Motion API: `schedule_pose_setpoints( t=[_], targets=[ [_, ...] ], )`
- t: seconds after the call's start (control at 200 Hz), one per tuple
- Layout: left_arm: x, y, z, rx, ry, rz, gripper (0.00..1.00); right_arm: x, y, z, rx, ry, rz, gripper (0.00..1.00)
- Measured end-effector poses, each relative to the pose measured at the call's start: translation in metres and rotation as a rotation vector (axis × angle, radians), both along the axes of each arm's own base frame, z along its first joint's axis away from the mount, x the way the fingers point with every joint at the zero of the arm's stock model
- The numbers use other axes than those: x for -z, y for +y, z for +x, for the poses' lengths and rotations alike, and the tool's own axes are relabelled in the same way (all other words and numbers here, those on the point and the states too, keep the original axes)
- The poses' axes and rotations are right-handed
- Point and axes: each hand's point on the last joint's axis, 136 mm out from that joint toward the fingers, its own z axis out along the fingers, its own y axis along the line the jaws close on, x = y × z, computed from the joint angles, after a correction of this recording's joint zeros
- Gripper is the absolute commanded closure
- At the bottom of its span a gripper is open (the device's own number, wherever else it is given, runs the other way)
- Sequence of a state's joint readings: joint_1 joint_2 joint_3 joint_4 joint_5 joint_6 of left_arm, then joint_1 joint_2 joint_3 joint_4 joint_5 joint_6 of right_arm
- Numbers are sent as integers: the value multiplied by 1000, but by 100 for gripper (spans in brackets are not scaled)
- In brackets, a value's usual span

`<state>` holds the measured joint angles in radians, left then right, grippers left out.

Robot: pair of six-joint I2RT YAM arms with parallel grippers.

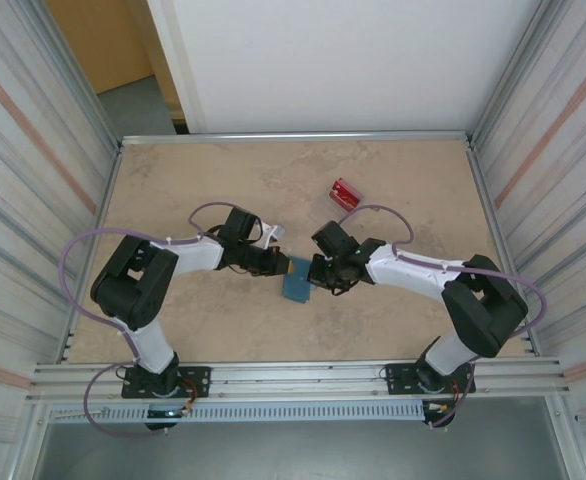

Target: Put the credit cards into the card holder

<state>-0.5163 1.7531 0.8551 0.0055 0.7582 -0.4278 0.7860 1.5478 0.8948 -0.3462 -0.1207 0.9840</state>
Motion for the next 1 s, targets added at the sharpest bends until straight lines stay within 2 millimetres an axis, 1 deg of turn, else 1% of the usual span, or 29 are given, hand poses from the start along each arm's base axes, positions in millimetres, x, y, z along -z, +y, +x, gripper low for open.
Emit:
schedule_pose_setpoints(
  t=[0.125,0.271,0.366,0.556,0.586,0.656,0.772,0.897,0.997],
  targets=[
    [0,0,0,-1,0,1,99,-5,3,5,3,-8,-2,97],
    [0,2,2,-7,-1,2,96,7,-4,3,18,19,-53,97],
    [1,3,3,-13,-2,11,93,12,-11,2,31,29,-83,97],
    [3,5,5,-27,-3,26,75,18,-20,0,48,50,-110,98],
    [4,5,5,-28,-6,31,71,20,-22,1,52,54,-114,97],
    [5,6,6,-35,-5,41,58,25,-25,0,59,63,-121,97],
    [7,8,8,-42,-8,62,47,34,-32,-2,69,83,-134,97],
    [7,12,12,-55,-19,94,31,39,-34,-3,69,94,-141,97],
    [3,16,13,-55,-53,119,25,39,-32,-1,72,90,-131,97]
  ],
)
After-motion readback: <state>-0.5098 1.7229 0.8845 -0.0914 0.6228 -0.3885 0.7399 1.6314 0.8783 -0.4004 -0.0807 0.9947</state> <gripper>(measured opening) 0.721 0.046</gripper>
